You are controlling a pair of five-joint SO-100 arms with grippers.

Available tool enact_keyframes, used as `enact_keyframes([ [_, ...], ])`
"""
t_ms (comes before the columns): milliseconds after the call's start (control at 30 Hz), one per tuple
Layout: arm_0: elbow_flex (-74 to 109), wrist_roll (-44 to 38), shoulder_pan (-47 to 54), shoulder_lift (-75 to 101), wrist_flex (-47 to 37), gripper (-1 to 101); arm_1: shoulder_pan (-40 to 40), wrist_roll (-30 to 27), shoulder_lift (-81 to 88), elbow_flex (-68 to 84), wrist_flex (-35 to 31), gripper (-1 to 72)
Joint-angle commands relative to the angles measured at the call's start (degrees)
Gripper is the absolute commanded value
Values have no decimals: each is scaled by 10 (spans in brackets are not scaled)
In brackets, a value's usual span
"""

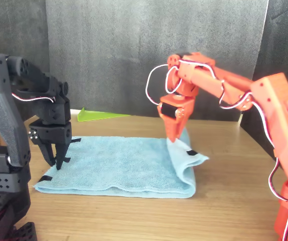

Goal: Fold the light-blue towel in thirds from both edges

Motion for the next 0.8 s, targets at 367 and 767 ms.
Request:
enact_keyframes([
  [367, 9, 0, 11, 28, -3, -1, 71, -14, -85, -128, 4, 58],
  [767, 10, -2, 8, 30, -3, -1, 46, -11, -40, -120, 4, 246],
])
